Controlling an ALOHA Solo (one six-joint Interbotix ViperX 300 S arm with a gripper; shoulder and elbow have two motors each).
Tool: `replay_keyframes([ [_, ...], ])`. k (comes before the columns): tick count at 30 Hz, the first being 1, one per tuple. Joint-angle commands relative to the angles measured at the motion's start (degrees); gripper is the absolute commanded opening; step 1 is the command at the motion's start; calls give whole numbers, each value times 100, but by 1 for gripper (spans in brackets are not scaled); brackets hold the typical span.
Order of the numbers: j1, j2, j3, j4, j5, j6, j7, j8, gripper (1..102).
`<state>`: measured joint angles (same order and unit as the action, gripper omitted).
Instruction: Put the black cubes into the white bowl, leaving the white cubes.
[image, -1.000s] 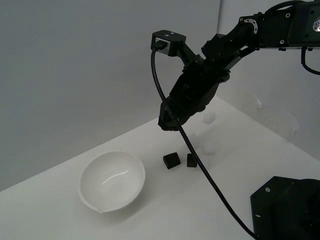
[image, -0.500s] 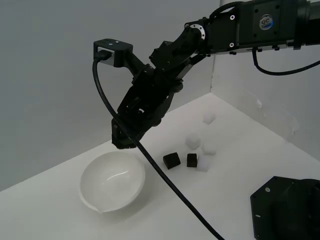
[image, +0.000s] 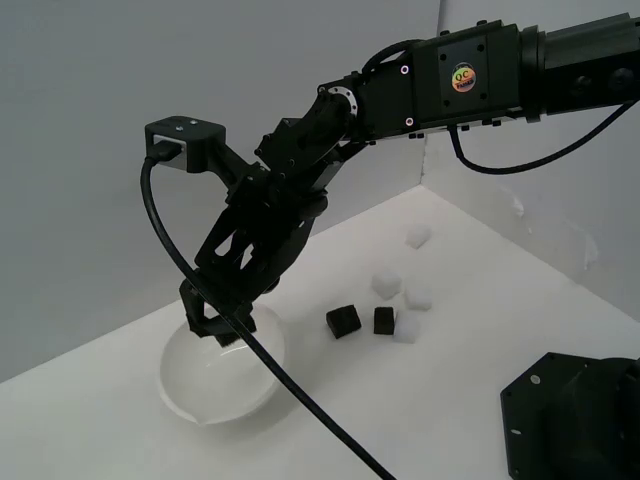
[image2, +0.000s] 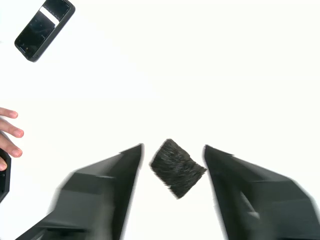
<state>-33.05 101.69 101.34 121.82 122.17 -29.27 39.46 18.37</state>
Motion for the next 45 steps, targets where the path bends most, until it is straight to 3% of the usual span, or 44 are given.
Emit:
replay_keyframes([
  [1,-53,114,149,-132,-193,-167,-53,53,97],
  [10,97,220,264,-44,-105,-97,35,70,99],
  [17,677,694,738,369,325,44,352,105,99],
  [20,870,923,958,598,536,193,360,132,98],
  [29,1424,1389,1424,1345,1292,940,360,132,98],
  [36,1687,1529,1556,1617,1573,1485,360,132,96],
  [45,1969,1441,1468,1916,1881,1644,352,141,94],
])
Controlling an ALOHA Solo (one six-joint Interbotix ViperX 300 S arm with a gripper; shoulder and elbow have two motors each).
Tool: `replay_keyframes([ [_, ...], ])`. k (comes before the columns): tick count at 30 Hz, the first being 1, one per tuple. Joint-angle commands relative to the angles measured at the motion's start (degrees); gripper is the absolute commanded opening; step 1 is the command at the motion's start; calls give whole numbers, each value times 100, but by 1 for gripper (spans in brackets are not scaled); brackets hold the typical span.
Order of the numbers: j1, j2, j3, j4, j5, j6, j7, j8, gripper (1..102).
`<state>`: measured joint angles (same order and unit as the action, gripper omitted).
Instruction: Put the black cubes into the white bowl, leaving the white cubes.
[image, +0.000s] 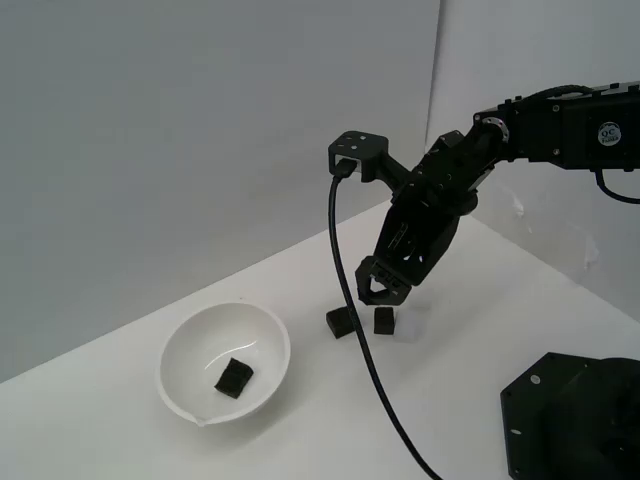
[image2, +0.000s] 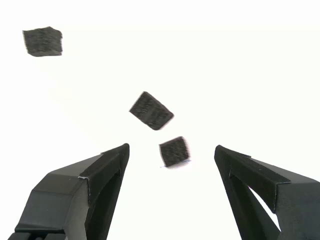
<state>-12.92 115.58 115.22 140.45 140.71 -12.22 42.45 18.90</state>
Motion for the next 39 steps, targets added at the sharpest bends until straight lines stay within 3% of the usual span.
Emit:
replay_keyframes([
  [1,-35,26,53,70,44,-62,53,88,94],
  [12,9,-413,-396,176,141,-62,0,141,94],
  [16,0,-563,-536,202,158,-62,-132,237,94],
  [39,-149,-1204,-1169,413,387,-237,-677,264,94],
])
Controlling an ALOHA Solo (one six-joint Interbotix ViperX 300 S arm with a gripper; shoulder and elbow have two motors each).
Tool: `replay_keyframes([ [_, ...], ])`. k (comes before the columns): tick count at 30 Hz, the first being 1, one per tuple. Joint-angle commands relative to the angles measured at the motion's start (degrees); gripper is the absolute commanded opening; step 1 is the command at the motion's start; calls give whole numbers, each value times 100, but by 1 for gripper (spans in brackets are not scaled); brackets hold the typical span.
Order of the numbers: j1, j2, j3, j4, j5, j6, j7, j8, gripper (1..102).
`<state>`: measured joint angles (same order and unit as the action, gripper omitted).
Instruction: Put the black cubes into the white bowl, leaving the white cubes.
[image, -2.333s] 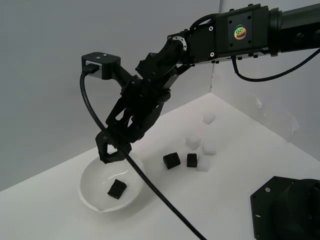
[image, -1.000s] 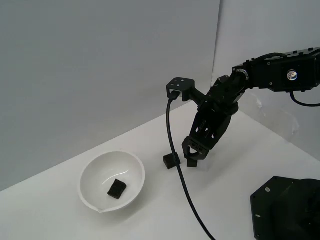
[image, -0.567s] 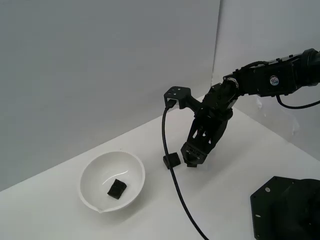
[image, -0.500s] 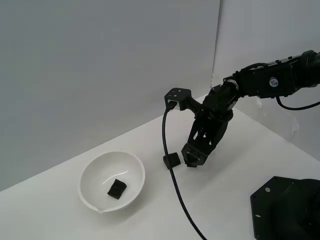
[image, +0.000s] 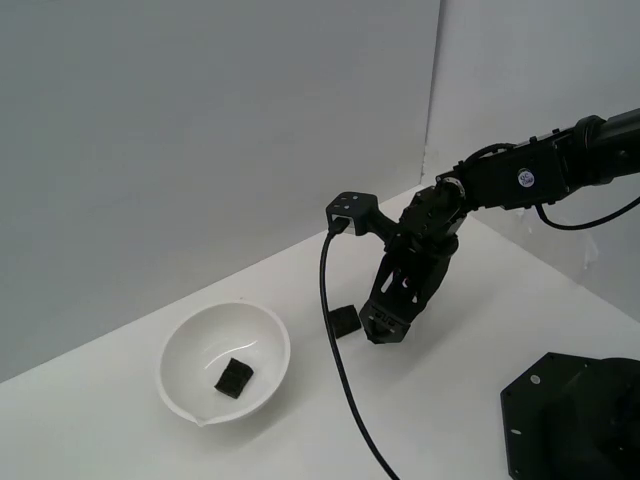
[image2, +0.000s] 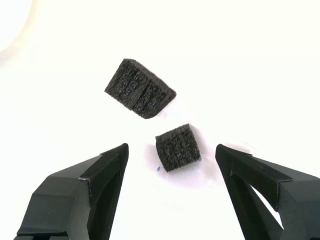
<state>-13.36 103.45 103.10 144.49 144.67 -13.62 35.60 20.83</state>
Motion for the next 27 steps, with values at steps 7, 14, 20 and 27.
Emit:
replay_keyframes([
  [7,-114,-264,-229,9,-9,-97,-132,79,94],
  [14,-114,-220,-176,18,0,-97,-114,79,53],
  [20,-123,-132,-88,9,-9,-97,-26,79,39],
  [27,-105,272,308,-88,-123,-79,220,79,34],
])
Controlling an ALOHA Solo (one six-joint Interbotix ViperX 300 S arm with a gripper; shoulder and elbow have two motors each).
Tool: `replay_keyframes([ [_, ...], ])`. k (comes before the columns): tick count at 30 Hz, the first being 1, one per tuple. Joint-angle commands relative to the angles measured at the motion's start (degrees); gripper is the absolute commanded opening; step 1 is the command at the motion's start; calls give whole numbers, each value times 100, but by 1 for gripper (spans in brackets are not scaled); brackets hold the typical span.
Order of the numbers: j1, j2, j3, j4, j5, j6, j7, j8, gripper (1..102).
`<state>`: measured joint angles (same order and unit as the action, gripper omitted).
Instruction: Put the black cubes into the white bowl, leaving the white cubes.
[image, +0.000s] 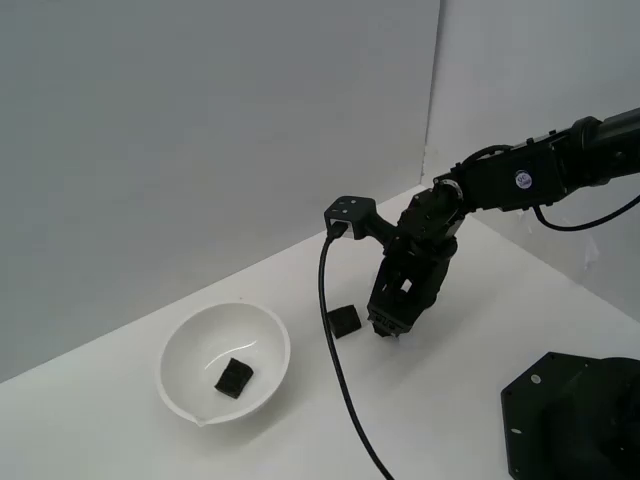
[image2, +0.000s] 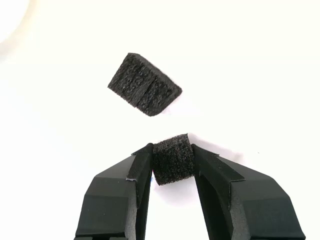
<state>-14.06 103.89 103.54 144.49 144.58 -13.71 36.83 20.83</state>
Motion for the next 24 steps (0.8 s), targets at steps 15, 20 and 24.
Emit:
replay_keyframes([
  [15,-44,1081,1116,-694,-721,-88,668,53,11],
  [20,-229,1178,1213,-870,-905,-185,791,44,4],
  [24,-527,1160,1195,-1090,-1125,-352,791,-9,4],
])
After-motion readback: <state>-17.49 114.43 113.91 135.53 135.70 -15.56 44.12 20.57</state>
